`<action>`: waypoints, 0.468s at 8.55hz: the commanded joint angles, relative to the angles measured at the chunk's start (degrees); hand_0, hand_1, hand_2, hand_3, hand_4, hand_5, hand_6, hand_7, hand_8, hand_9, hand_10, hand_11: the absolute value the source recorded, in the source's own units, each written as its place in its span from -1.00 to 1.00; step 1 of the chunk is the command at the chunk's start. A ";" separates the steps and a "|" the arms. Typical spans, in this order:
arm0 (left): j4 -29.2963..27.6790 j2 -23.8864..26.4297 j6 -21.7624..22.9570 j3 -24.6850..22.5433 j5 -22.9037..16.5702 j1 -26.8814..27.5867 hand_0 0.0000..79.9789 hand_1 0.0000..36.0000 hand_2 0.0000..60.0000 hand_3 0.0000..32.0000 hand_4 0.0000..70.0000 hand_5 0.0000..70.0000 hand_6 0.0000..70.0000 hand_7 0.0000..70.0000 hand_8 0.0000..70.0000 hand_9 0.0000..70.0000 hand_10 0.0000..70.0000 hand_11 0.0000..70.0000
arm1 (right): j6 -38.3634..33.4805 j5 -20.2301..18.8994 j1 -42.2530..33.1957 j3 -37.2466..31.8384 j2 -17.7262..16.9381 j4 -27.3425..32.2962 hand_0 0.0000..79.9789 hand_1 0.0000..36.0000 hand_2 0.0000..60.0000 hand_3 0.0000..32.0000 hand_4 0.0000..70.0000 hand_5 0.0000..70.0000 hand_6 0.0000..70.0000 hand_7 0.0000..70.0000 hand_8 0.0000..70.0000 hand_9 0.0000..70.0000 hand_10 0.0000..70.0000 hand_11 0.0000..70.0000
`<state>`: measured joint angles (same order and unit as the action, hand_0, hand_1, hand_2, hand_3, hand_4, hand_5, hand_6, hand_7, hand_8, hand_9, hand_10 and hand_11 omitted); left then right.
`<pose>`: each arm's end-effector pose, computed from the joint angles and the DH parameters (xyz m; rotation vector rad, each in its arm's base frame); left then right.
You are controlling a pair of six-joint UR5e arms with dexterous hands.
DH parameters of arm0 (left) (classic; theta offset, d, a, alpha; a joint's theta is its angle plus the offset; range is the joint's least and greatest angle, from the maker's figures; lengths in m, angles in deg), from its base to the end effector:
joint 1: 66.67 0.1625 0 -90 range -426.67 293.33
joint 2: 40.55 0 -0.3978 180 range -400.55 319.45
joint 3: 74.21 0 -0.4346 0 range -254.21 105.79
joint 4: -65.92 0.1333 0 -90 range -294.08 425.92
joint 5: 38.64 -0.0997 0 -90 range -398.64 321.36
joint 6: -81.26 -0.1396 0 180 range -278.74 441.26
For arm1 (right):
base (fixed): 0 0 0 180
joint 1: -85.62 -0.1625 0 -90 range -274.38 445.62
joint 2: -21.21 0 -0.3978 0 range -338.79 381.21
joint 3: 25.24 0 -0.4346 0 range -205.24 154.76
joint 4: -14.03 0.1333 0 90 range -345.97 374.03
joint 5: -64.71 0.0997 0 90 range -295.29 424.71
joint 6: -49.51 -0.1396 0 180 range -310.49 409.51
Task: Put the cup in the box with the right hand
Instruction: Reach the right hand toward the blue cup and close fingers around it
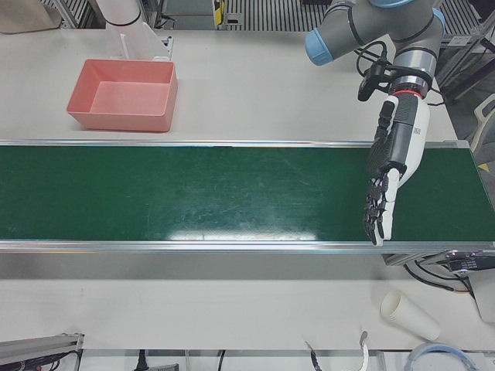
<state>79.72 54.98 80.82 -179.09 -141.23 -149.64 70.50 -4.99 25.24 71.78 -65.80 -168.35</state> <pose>-0.0296 -0.6006 0.4902 -0.3365 2.1471 -1.9071 -0.1345 -0.6042 0.5656 0.1716 -2.1388 1.8390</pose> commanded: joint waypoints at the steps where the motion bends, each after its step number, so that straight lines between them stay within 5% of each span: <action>1: 0.00 0.01 0.00 -0.07 0.02 0.00 -1.00 -1.00 -1.00 -1.00 -1.00 -1.00 -1.00 -1.00 -1.00 -1.00 -1.00 -1.00 | -0.07 0.27 -3.42 7.70 -4.11 -0.69 0.03 0.02 1.00 -1.00 -0.14 -0.61 -0.16 1.00 0.57 1.00 0.74 1.00; 4: 0.00 0.01 0.00 -0.07 0.02 0.00 -1.00 -1.00 -1.00 -1.00 -1.00 -1.00 -1.00 -1.00 -1.00 -1.00 -1.00 -1.00 | 0.98 -0.08 -1.96 22.10 -3.70 -6.80 0.14 0.07 1.00 -1.00 0.18 -0.62 -0.15 1.00 0.56 1.00 0.68 1.00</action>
<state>79.75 54.99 80.82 -179.18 -141.21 -149.64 70.62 -4.96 21.75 82.64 -69.48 -169.46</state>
